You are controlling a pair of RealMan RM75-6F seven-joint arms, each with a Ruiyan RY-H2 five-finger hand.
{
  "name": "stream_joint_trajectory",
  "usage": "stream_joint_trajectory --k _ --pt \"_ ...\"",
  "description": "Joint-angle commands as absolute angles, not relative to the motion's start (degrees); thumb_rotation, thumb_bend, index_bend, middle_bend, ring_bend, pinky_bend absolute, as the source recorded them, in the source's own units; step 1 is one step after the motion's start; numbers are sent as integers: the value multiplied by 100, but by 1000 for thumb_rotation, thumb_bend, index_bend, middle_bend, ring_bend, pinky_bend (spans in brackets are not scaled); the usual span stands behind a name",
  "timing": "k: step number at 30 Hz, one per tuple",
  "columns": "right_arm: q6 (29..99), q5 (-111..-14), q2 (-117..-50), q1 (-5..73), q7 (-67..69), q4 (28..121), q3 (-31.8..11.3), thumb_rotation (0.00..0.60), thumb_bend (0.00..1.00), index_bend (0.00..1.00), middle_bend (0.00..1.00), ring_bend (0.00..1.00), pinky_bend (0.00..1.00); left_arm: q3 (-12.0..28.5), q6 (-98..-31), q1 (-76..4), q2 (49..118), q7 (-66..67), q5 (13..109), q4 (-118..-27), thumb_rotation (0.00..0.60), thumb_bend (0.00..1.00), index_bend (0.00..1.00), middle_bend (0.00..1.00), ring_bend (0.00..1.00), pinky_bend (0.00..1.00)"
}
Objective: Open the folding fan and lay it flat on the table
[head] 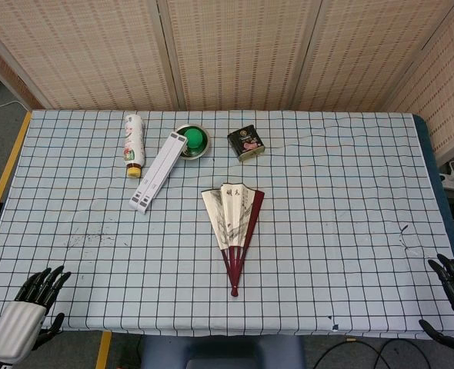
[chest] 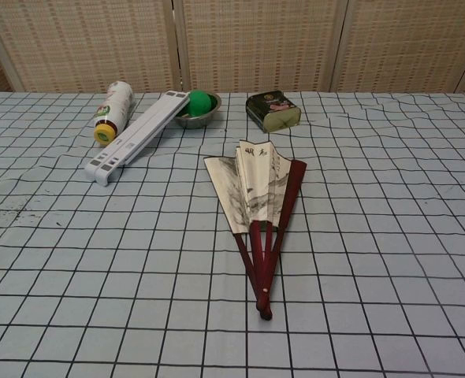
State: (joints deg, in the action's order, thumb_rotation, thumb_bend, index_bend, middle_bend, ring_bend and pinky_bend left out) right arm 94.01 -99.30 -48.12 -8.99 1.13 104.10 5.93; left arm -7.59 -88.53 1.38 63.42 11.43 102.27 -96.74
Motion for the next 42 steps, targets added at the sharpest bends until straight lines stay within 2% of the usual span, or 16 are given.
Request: stream_joint_trajectory --k 1,7,12,17,23,28,34,42 --pt "9370 -9929 -4811 -882 115 10404 601 600 100 0 0 0 0 -743 -8808 111 6336 1166 10187 -9710 600 422 0 0 0 101" --pt "9303 -9944 -4944 -762 190 10297 515 600 100 0 0 0 0 -733 -8872 65 6400 1060 10341 -9649 600 422 0 0 0 100" --pt "8996 -10012 -5600 -323 -236 10047 151 600 105 11 0 0 0 -595 -8910 -25 6464 774 10258 -9465 600 422 0 0 0 101" --pt "8199 -9765 -6482 431 -1063 9863 -372 600 115 143 0 0 0 -444 -8763 -151 6563 661 10031 -9334 600 422 0 0 0 102" --pt "7049 -9164 -7204 1462 -1853 9841 -978 600 119 184 0 0 0 -279 -8409 -280 6720 725 9543 -9143 600 423 0 0 0 101" --pt "6273 -8641 -7969 2261 -2246 9273 -1323 600 119 233 0 0 0 -168 -8190 -391 6815 812 9263 -9065 600 422 0 0 0 101" --pt "5755 -8239 -8903 2959 -2410 8256 -1452 600 134 280 0 0 0 -78 -8070 -481 6853 814 9058 -9063 600 422 0 0 0 101" --pt "5414 -7898 -9682 3422 -2188 7357 -1388 600 144 288 0 0 0 0 -7817 -585 6868 784 8708 -8949 600 423 0 0 0 102"
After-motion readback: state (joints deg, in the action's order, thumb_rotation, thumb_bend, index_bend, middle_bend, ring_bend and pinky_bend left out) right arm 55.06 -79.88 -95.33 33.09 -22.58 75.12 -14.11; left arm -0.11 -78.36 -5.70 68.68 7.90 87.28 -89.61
